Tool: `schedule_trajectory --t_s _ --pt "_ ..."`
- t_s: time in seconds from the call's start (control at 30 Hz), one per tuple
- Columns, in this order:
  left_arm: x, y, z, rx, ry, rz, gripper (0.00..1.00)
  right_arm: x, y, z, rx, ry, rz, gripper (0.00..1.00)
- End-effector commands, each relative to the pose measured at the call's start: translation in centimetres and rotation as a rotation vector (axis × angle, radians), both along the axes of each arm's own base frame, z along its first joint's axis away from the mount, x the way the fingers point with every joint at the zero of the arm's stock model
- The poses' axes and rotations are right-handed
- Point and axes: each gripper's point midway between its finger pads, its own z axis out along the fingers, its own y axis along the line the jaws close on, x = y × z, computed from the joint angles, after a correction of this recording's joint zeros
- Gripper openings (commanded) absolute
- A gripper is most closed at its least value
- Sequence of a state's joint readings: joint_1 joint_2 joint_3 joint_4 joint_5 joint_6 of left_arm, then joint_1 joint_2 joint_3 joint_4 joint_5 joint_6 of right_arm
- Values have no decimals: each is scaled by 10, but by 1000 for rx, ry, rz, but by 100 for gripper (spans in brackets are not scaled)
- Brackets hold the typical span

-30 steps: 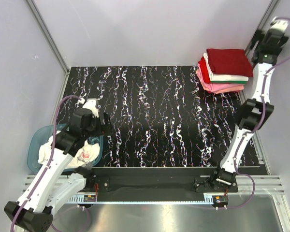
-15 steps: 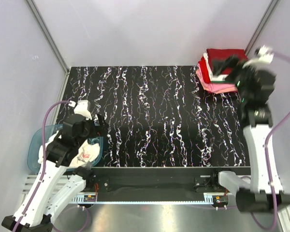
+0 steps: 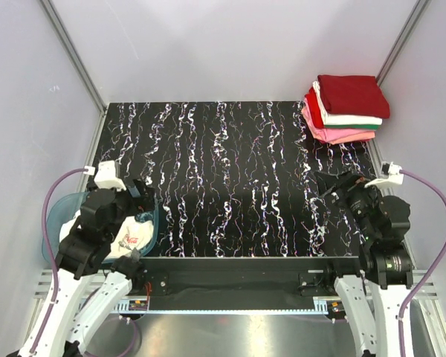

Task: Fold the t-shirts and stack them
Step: Reset both grippers

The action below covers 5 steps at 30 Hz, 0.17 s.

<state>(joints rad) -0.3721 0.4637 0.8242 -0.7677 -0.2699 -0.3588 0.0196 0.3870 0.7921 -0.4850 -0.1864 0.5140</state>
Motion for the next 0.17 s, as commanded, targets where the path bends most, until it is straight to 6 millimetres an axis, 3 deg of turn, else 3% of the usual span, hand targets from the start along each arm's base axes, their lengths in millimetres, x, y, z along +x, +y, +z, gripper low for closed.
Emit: schedule_trajectory --t_s 0.0,0.13 --pt "4 10 10 -4 -43 64 99 -3 -8 -18 110 103 -88 100" --pt "4 11 9 -2 -41 72 99 -2 -15 -21 159 219 -154 100"
